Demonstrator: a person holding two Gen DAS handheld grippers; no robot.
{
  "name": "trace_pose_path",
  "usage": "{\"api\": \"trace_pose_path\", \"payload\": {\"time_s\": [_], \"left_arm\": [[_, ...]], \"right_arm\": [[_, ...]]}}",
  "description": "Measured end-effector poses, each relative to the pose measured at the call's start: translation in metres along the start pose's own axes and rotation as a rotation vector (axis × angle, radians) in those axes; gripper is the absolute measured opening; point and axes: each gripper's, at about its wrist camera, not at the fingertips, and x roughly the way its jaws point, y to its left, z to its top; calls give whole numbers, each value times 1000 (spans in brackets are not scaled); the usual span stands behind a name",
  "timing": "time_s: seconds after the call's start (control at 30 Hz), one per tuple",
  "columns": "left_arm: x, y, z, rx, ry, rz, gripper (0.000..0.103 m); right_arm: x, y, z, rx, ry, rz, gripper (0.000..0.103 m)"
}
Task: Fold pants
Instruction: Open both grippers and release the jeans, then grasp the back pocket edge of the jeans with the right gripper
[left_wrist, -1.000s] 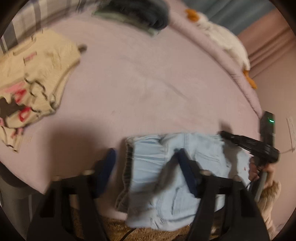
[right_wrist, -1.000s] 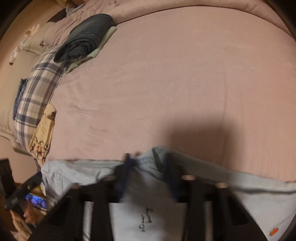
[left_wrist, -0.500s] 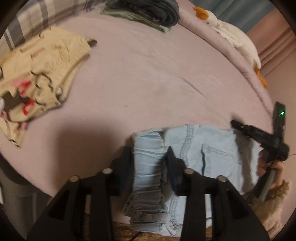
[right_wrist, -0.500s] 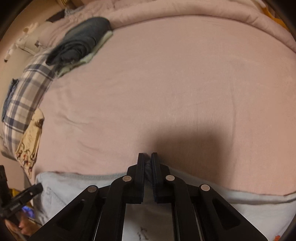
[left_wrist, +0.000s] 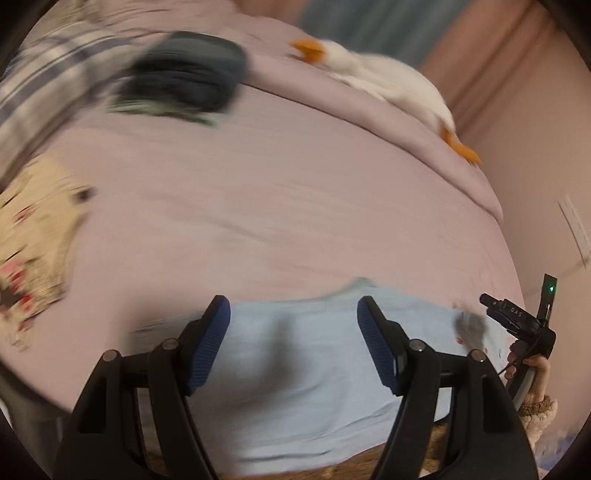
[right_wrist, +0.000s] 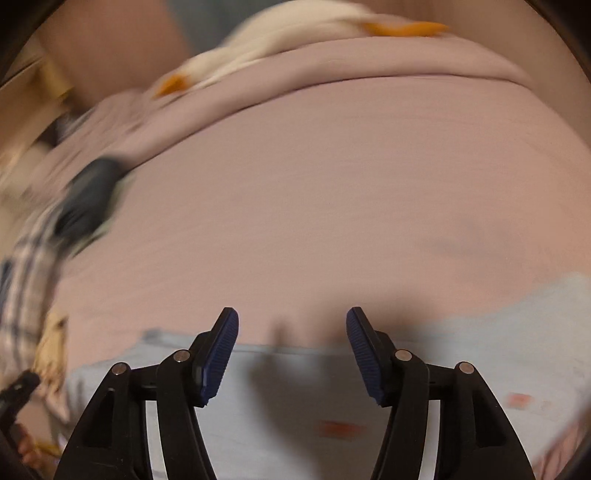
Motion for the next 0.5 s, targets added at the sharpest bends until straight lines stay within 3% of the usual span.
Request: {"api": "trace_pose_path", "payload": {"time_s": [0.1, 0.17, 0.23, 0.27, 0.4, 0.5], "left_arm": [[46, -37, 7, 55, 76, -53, 65], [75, -52, 10, 69, 119, -68, 46], [102, -65, 11, 74, 165, -75, 43], [113, -68, 11, 71, 185, -73, 42], [145, -72, 1, 76, 258, -13, 39], [149, -71, 1, 76, 250, -1, 38]], "right_arm": [[-11, -76, -2, 150, -16, -95, 62], [-21, -115, -3, 221, -40, -166, 62], [-28, -151, -3, 271, -65, -220, 66], [-30, -163, -2, 298, -72, -224, 70], [-23, -200, 5, 366, -77, -221, 70], [-10, -207, 11, 374, -71, -172, 70]]}}
